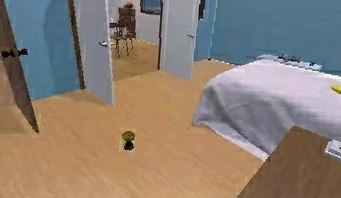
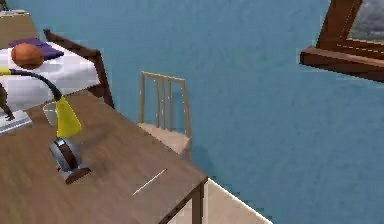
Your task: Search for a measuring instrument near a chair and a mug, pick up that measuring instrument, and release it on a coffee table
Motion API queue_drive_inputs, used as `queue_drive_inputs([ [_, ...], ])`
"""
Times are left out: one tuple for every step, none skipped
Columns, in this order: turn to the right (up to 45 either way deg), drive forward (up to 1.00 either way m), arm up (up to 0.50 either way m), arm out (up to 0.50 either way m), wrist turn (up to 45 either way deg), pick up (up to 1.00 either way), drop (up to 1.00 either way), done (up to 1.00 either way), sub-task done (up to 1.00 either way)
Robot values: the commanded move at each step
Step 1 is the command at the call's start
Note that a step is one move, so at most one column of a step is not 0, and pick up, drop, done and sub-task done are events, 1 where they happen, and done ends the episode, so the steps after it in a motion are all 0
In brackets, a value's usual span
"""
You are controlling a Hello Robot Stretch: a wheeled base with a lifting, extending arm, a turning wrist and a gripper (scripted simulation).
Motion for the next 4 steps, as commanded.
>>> queue_drive_inputs([
  [-45.0, 0.00, 0.00, 0.00, 0.0, 0.00, 0.00, 0.00, 0.00],
  [-33.0, 0.00, 0.00, 0.00, 0.0, 0.00, 0.00, 0.00, 0.00],
  [0.0, 0.35, 0.00, 0.00, 0.0, 0.00, 0.00, 0.00, 0.00],
  [45.0, 0.00, 0.00, 0.00, 0.0, 0.00, 0.00, 0.00, 0.00],
])
